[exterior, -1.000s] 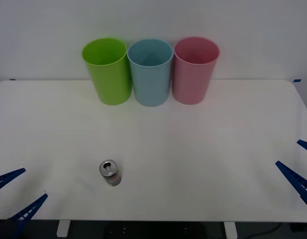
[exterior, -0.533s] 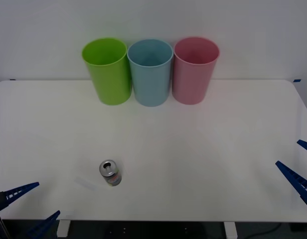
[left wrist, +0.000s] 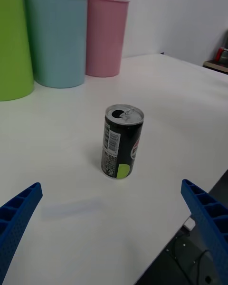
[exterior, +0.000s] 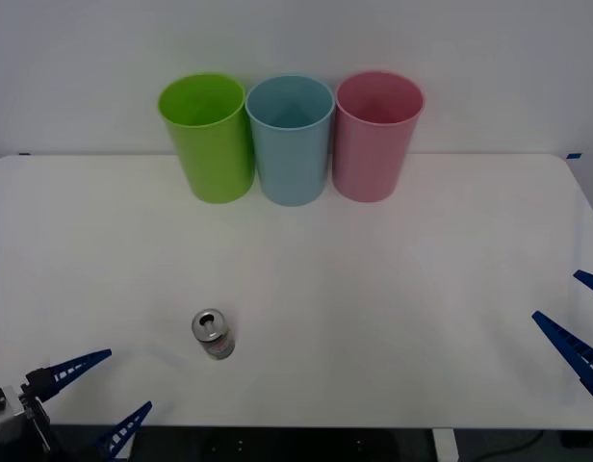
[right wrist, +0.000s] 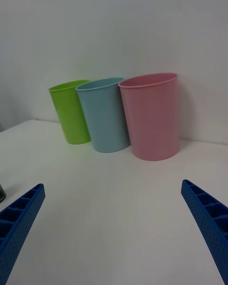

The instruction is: Grasp the object on the table and drop it into the matching bin: aluminum can to the light blue bin, PET bottle to the pink bin.

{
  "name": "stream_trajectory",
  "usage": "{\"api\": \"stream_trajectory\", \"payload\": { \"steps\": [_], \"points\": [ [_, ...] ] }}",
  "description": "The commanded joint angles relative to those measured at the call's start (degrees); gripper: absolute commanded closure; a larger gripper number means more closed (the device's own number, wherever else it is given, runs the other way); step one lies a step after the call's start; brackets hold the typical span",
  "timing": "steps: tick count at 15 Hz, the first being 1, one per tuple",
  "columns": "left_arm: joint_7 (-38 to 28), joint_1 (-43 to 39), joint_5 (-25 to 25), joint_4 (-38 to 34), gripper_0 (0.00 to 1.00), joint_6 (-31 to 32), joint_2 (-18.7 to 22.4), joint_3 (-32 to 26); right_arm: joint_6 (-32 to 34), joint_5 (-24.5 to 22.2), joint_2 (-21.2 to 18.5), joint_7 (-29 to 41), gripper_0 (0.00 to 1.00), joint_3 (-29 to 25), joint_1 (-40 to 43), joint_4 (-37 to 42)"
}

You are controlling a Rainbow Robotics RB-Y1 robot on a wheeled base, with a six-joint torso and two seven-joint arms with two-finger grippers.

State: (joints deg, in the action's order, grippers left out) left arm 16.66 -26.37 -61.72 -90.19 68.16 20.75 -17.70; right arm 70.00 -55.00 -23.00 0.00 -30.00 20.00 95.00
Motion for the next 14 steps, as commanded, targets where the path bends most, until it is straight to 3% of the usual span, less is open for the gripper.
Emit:
{"api": "stream_trajectory", "payload": {
  "steps": [1, 7, 14],
  "points": [
    [4.3, 4.1, 0.1, 5.5, 0.00, 0.0, -0.4, 1.9, 0.0, 0.0, 0.0, 0.0, 0.00, 0.0, 0.0, 0.0],
    [7.6, 10.8, 0.1, 13.7, 0.00, -0.3, -1.2, 4.8, 0.0, 0.0, 0.0, 0.0, 0.00, 0.0, 0.0, 0.0],
    [9.1, 13.1, -4.1, 14.2, 0.00, -1.5, -8.1, 4.0, 0.0, 0.0, 0.0, 0.0, 0.00, 0.0, 0.0, 0.0]
  ]
}}
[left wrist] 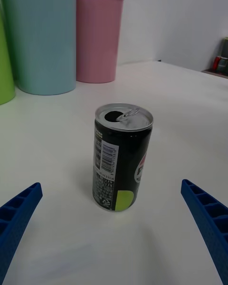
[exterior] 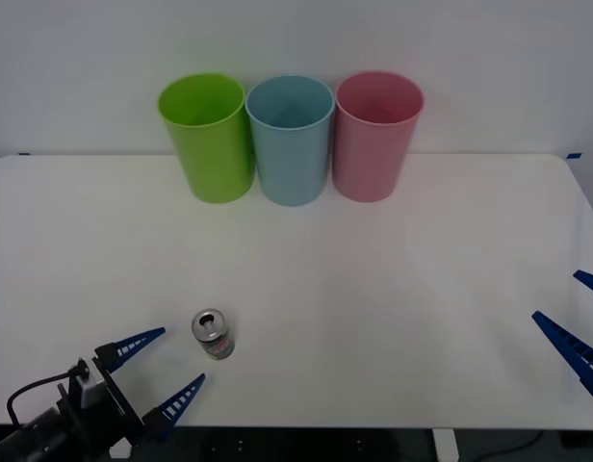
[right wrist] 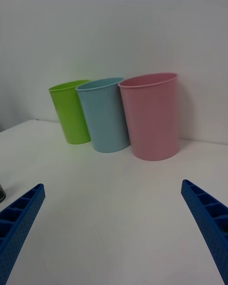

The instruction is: Grasp the object on the table and drop it into the matching bin: aluminum can to the light blue bin, PET bottle to the pink bin.

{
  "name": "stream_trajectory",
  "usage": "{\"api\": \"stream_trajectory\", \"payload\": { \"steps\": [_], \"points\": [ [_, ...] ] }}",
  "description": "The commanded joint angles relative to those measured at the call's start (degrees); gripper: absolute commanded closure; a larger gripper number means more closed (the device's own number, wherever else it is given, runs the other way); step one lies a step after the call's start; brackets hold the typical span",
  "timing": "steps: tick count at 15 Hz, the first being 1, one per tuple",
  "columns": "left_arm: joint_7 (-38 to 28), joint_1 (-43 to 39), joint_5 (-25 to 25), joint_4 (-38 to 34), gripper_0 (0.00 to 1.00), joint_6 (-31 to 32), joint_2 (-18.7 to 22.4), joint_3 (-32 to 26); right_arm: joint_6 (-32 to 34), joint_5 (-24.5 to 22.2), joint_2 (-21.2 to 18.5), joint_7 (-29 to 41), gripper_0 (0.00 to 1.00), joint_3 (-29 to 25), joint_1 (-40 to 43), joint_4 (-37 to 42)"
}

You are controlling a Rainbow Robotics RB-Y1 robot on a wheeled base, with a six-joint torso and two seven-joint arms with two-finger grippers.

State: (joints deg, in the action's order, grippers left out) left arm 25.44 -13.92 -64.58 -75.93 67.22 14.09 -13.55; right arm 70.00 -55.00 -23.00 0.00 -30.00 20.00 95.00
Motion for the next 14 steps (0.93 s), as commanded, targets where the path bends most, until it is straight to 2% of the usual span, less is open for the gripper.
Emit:
{"api": "stream_trajectory", "payload": {
  "steps": [1, 4, 14],
  "points": [
    [0.4, 1.0, -2.0, 0.0, 0.00, -1.0, -1.9, -0.2, 0.0, 0.0, 0.0, 0.0, 0.00, 0.0, 0.0, 0.0],
    [0.5, 2.5, -3.9, 0.4, 0.00, -1.5, -2.7, -0.2, 0.0, 0.0, 0.0, 0.0, 0.00, 0.0, 0.0, 0.0],
    [1.8, 10.0, -5.5, 7.6, 0.00, -2.1, -3.8, 1.2, 0.0, 0.0, 0.0, 0.0, 0.00, 0.0, 0.0, 0.0]
  ]
}}
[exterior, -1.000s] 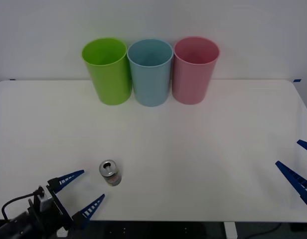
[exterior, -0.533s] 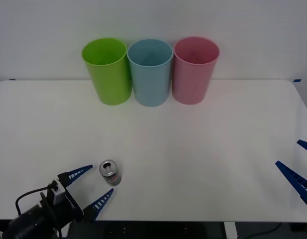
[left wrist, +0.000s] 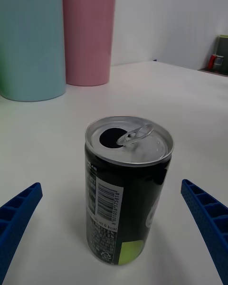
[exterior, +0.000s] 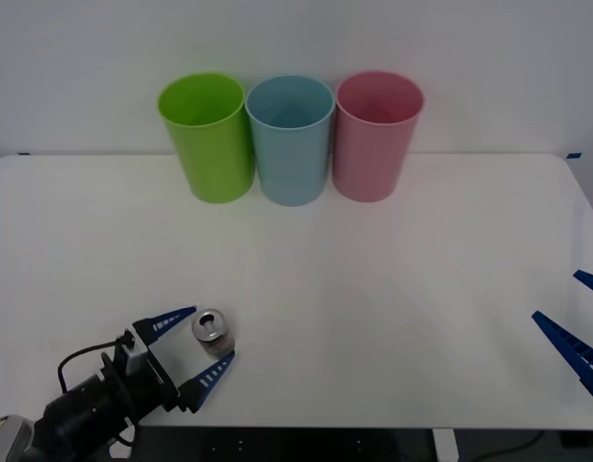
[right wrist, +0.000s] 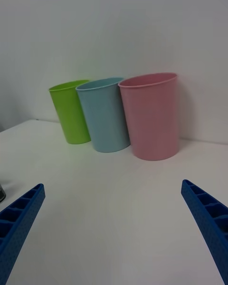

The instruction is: Grasp the object on the table and drop it into the matching bin: aluminum can to the light blue bin, PET bottle to the pink bin.

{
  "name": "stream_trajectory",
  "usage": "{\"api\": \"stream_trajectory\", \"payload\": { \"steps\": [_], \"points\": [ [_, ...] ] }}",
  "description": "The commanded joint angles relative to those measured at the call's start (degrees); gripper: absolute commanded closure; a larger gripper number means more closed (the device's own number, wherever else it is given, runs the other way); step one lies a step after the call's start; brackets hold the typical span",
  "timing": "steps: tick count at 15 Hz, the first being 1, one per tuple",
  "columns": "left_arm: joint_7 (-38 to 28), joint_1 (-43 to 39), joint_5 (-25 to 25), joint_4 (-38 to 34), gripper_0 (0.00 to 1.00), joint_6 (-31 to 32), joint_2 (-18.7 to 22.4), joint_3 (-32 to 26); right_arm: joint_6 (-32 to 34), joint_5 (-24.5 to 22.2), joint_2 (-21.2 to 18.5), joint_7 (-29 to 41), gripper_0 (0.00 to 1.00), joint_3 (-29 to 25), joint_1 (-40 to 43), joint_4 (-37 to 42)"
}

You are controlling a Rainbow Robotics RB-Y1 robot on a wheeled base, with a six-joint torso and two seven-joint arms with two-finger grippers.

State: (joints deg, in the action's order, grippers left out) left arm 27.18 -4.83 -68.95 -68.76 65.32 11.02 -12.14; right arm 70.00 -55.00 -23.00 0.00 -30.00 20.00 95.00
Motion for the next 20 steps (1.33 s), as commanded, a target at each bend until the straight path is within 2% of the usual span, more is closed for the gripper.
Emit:
{"api": "stream_trajectory", "payload": {
  "steps": [1, 4, 11, 12, 13, 14, 15, 20],
  "points": [
    [0.1, 1.1, -1.9, 0.5, 0.00, -0.2, -1.3, -0.5, 0.0, 0.0, 0.0, 0.0, 0.00, 0.0, 0.0, 0.0],
    [0.1, 1.3, -2.5, 0.5, 0.00, -0.3, -2.5, -0.6, 0.0, 0.0, 0.0, 0.0, 0.00, 0.0, 0.0, 0.0],
    [0.1, 1.8, -2.9, 0.6, 0.00, -0.8, -2.5, -0.1, 0.0, 0.0, 0.0, 0.0, 0.00, 0.0, 0.0, 0.0],
    [0.2, 1.8, -2.9, 0.5, 0.03, -0.8, -2.5, 0.0, 0.0, 0.0, 0.0, 0.0, 0.00, 0.0, 0.0, 0.0],
    [0.3, 1.8, -3.0, 0.5, 0.49, -0.7, -2.5, 0.0, 0.0, 0.0, 0.0, 0.0, 0.00, 0.0, 0.0, 0.0],
    [0.6, 1.8, -3.1, 0.5, 0.90, -0.8, -2.5, -0.1, 0.0, 0.0, 0.0, 0.0, 0.00, 0.0, 0.0, 0.0],
    [0.9, 1.8, -3.1, 0.5, 1.00, -0.8, -2.4, -0.1, 0.0, 0.0, 0.0, 0.0, 0.00, 0.0, 0.0, 0.0],
    [1.0, 1.9, -3.3, 0.5, 1.00, -0.8, -2.5, 0.0, 0.0, 0.0, 0.0, 0.0, 0.00, 0.0, 0.0, 0.0]
  ]
}}
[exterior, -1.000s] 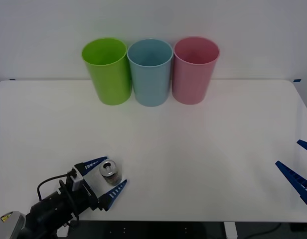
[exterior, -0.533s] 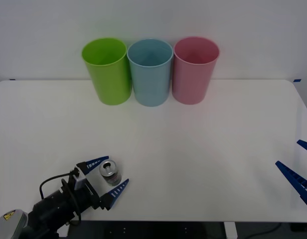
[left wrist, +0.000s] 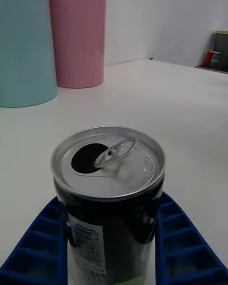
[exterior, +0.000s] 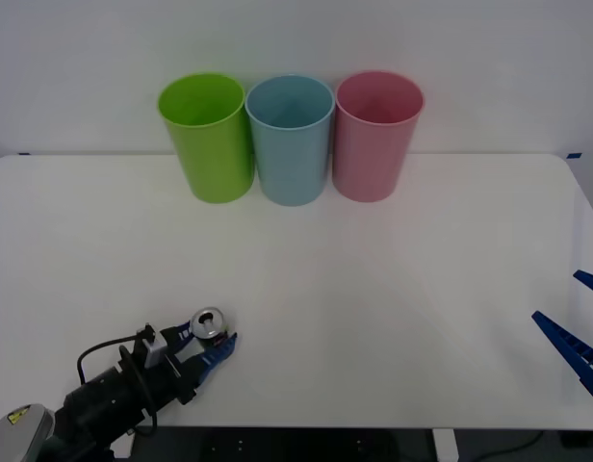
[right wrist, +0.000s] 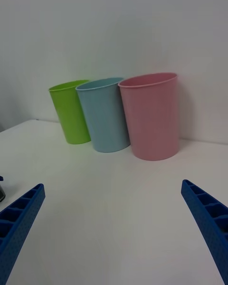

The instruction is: Grasp the object on the table and drop it into the matching bin: aluminum can to the light blue bin, PET bottle to the pink bin.

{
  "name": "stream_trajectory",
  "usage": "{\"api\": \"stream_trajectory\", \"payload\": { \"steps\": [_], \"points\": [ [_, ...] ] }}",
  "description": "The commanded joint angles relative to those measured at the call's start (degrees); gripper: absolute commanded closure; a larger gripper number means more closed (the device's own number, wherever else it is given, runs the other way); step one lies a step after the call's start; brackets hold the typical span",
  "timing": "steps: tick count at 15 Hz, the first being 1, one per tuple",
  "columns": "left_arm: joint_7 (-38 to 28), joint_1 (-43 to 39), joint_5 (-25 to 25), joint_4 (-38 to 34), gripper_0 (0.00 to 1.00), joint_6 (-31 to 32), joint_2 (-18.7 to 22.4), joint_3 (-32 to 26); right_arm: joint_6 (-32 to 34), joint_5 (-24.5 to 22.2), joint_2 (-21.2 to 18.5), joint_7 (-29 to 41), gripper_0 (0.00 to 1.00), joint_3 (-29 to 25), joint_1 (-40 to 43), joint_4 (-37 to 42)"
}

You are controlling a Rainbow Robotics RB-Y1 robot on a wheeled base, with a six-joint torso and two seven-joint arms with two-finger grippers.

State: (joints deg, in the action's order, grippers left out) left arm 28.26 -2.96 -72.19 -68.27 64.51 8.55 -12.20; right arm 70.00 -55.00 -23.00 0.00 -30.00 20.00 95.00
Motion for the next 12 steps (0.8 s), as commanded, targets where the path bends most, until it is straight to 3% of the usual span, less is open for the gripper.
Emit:
{"api": "stream_trajectory", "payload": {
  "steps": [1, 8, 12],
  "points": [
    [-0.1, 0.2, -0.1, 0.0, 1.00, 0.0, 0.0, 0.1, 0.0, 0.0, 0.0, 0.0, 0.00, 0.0, 0.0, 0.0],
    [-0.5, 1.3, 0.1, -0.6, 1.00, 0.0, 0.1, 0.1, 0.0, 0.0, 0.0, 0.0, 0.00, 0.0, 0.0, 0.0],
    [-1.8, 1.2, 3.6, -3.4, 1.00, 0.0, 0.0, -2.0, 0.0, 0.0, 0.0, 0.0, 0.00, 0.0, 0.0, 0.0]
  ]
}}
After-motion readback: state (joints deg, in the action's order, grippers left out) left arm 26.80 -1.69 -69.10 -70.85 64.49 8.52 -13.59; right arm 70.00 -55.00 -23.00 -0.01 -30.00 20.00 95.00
